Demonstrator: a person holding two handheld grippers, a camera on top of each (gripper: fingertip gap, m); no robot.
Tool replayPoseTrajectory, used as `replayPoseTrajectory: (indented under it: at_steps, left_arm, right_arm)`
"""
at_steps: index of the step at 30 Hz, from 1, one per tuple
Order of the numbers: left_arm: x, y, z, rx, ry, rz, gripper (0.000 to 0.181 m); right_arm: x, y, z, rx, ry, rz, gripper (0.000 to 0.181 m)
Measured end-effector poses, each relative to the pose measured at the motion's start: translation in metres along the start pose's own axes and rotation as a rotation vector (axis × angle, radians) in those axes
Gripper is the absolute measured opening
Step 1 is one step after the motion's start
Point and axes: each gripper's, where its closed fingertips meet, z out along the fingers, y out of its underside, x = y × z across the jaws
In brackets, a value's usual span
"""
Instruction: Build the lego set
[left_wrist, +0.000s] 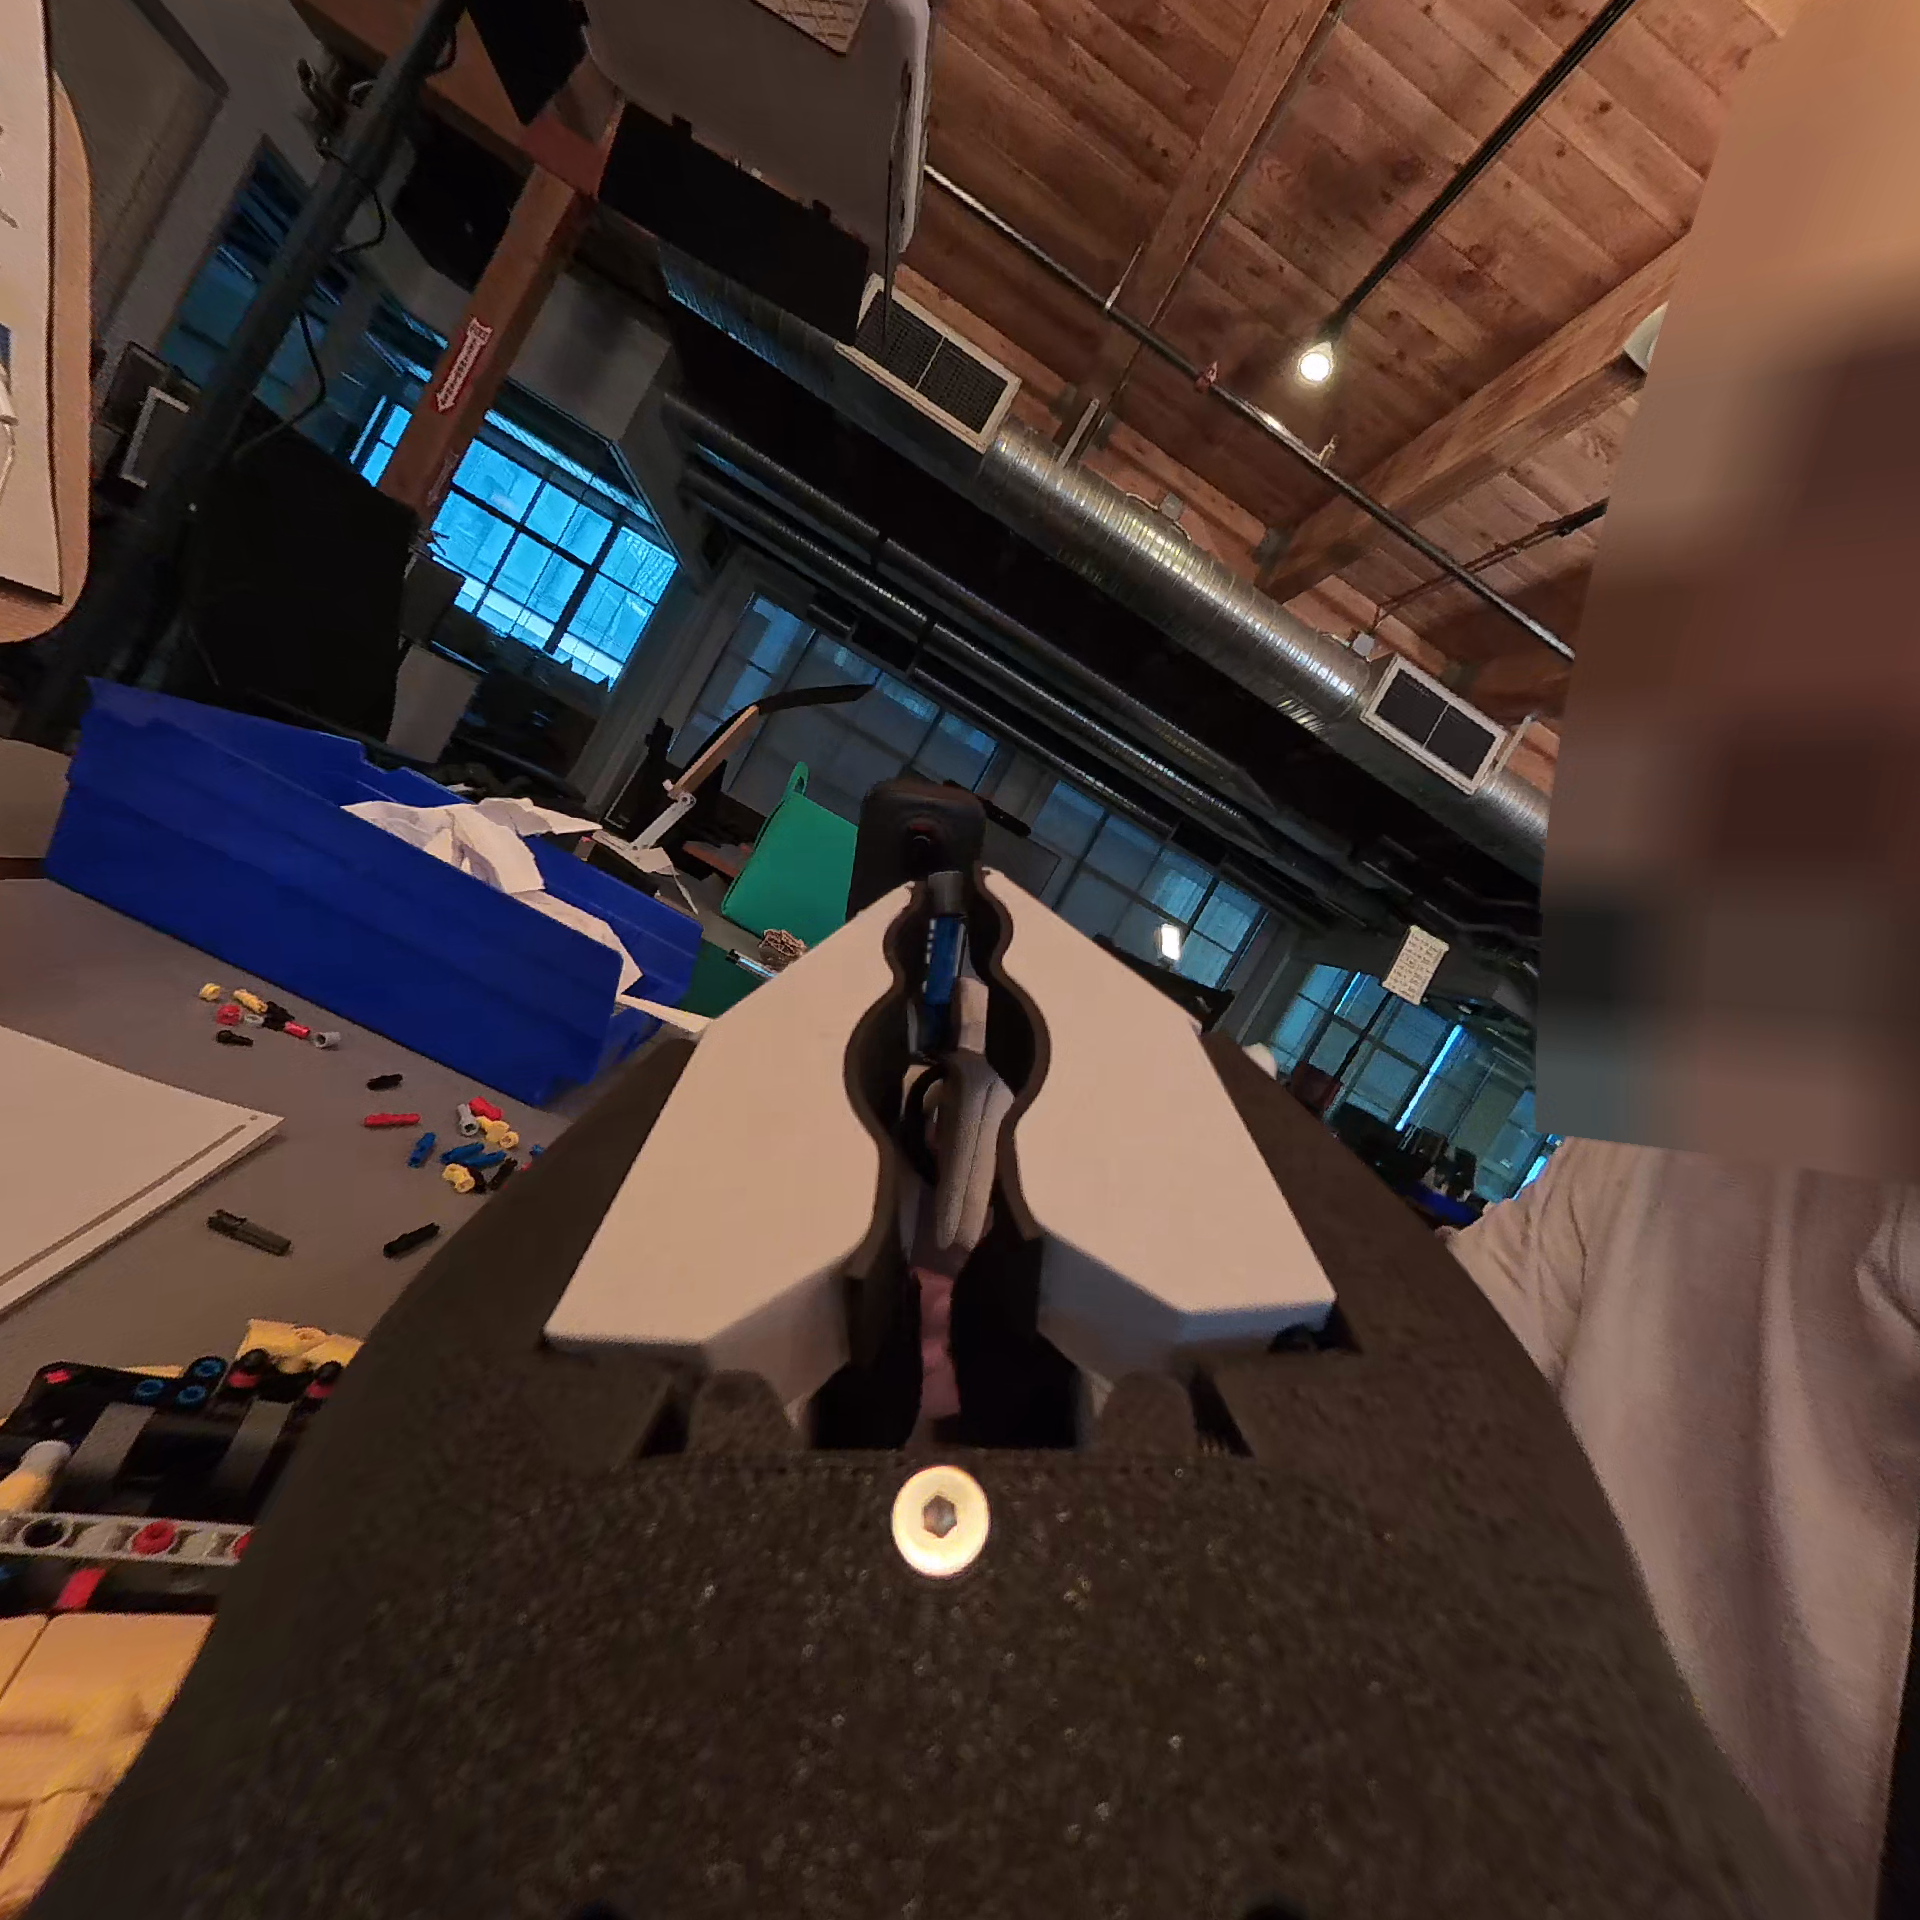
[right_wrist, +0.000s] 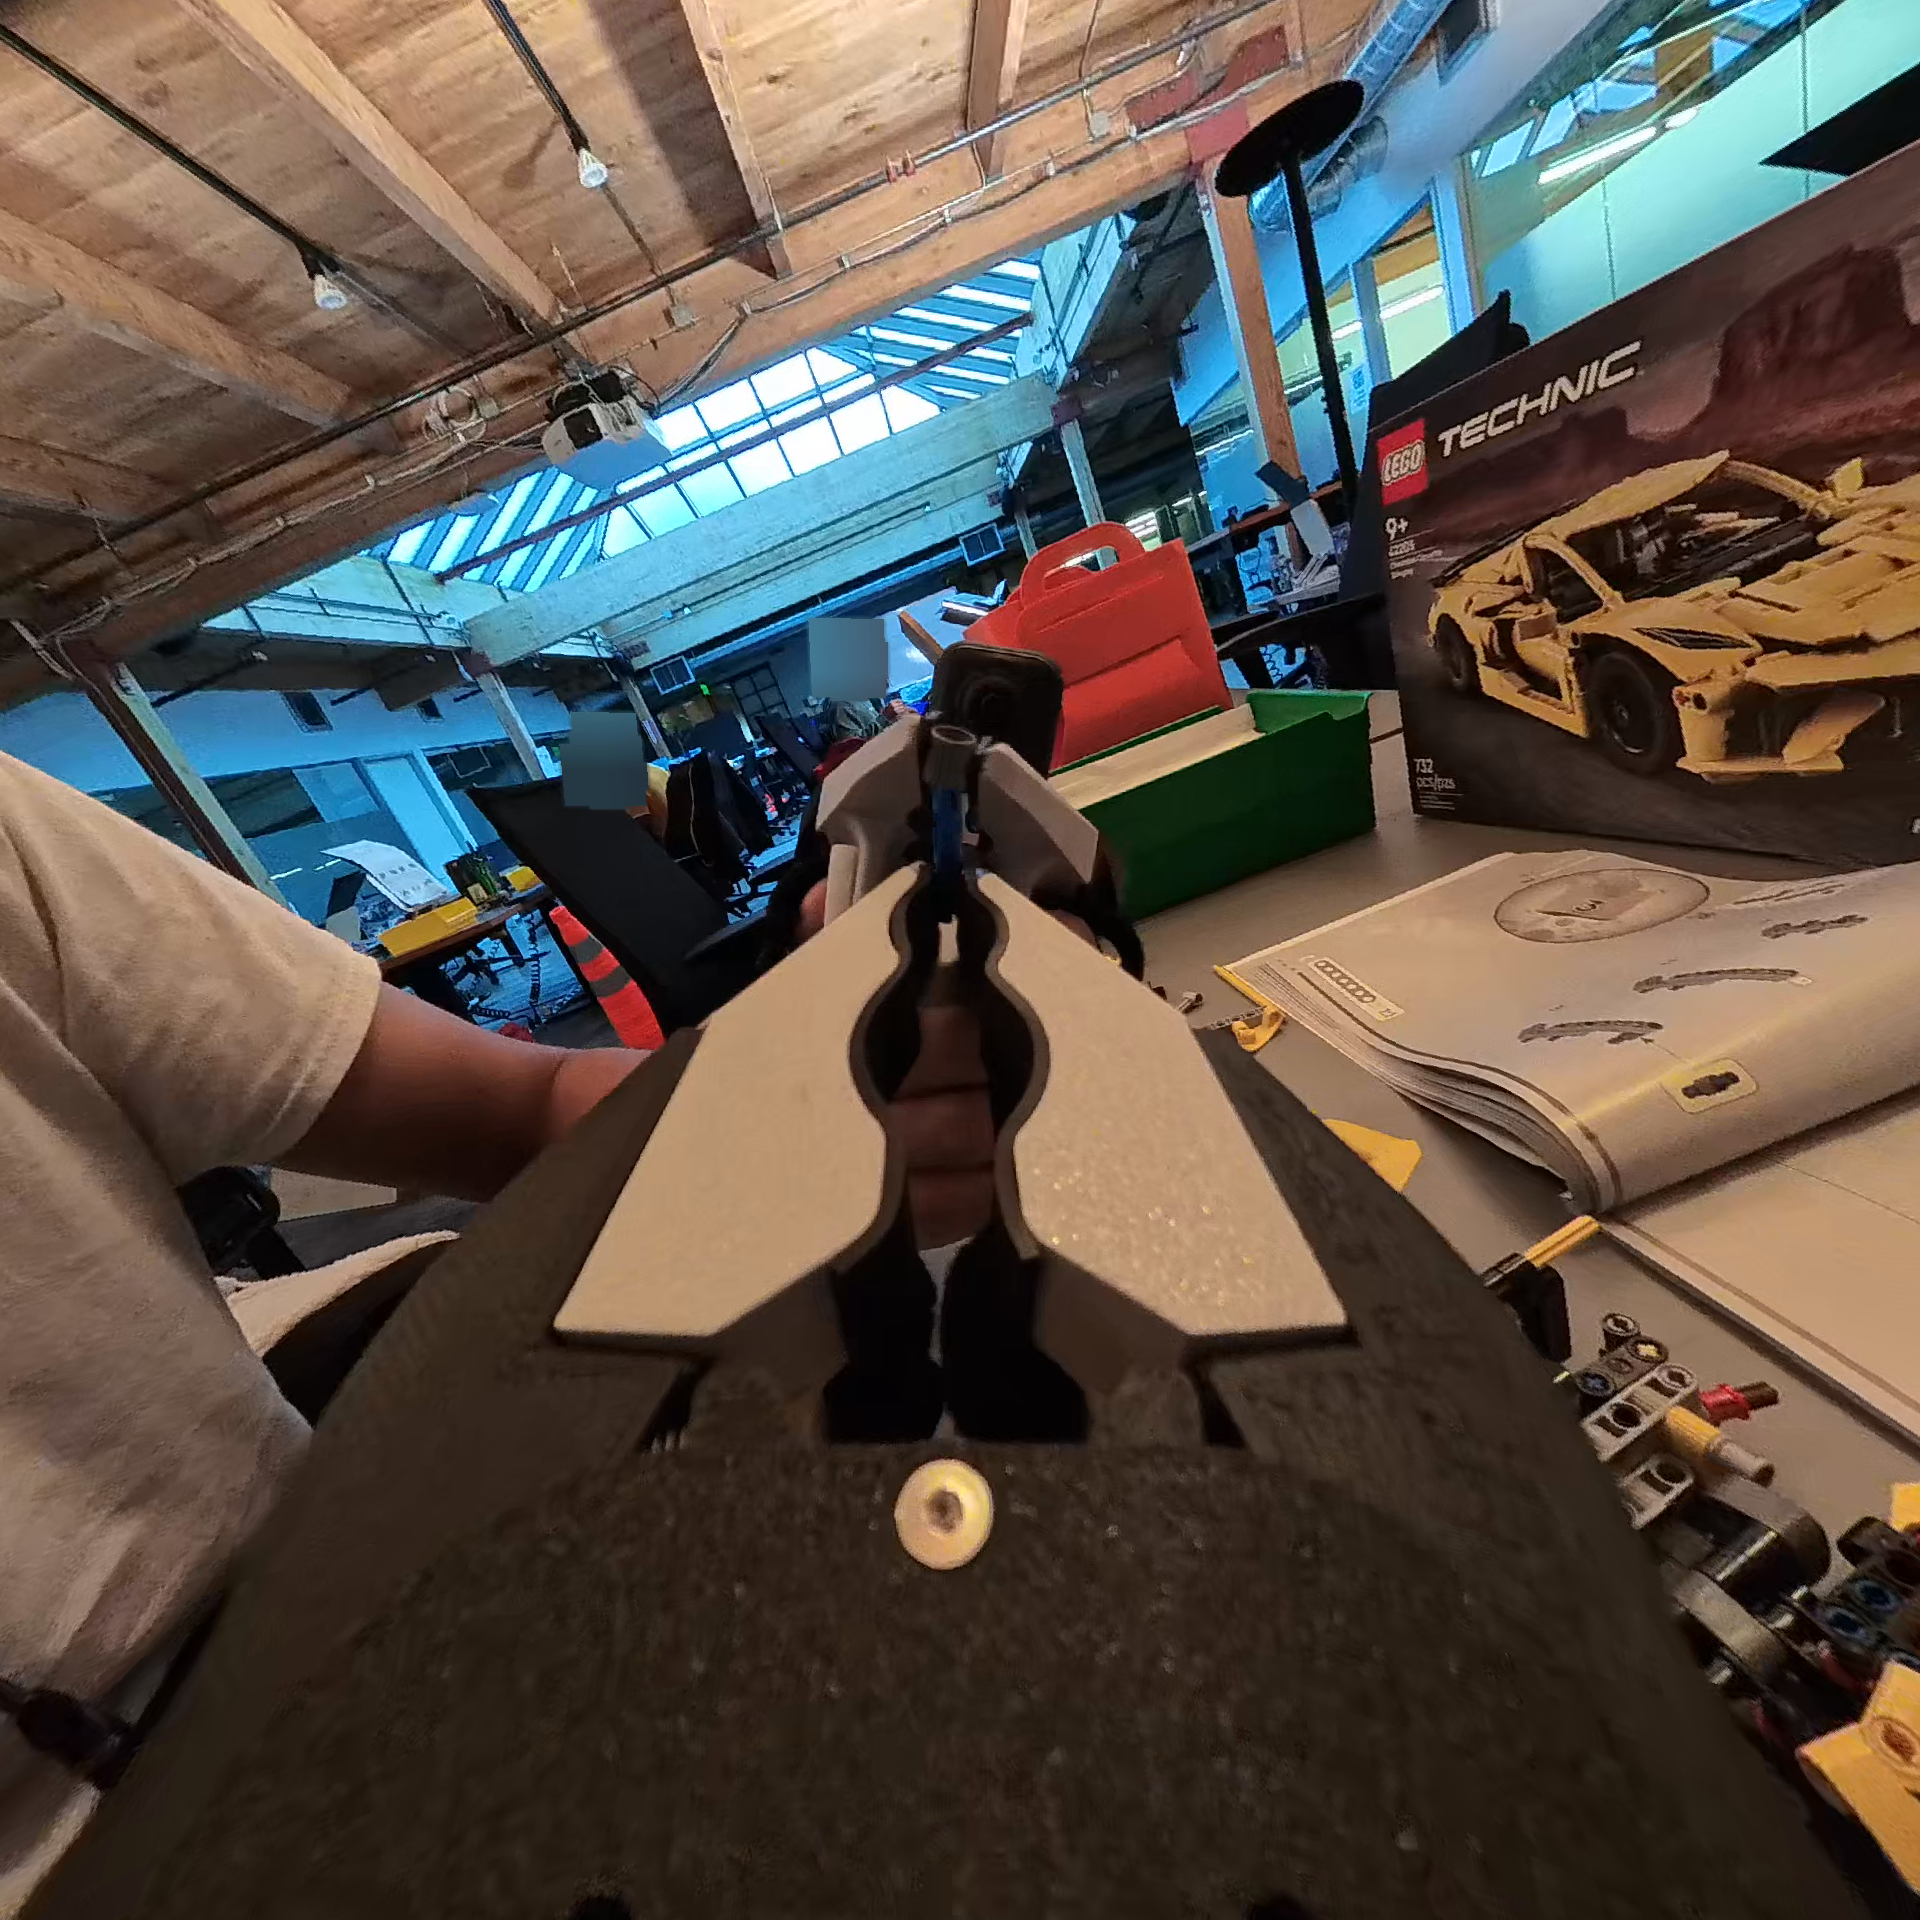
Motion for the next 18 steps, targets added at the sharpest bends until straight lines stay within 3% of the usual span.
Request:
replayPoseTrajectory:
  at_steps: [7, 18]
  left_arm:
    - [0.0019, 0.0044, 0.0, -0.033, -0.019, 0.08, 0.007]
    - [0.0002, -0.0004, -0.003, -0.008, -0.019, 0.064, 0.006]
  right_arm:
    - [-0.0033, 0.0025, 0.0006, -0.004, -0.036, 0.048, 0.002]
    - [-0.0025, 0.0024, -0.0008, -0.011, -0.035, 0.06, 0.003]
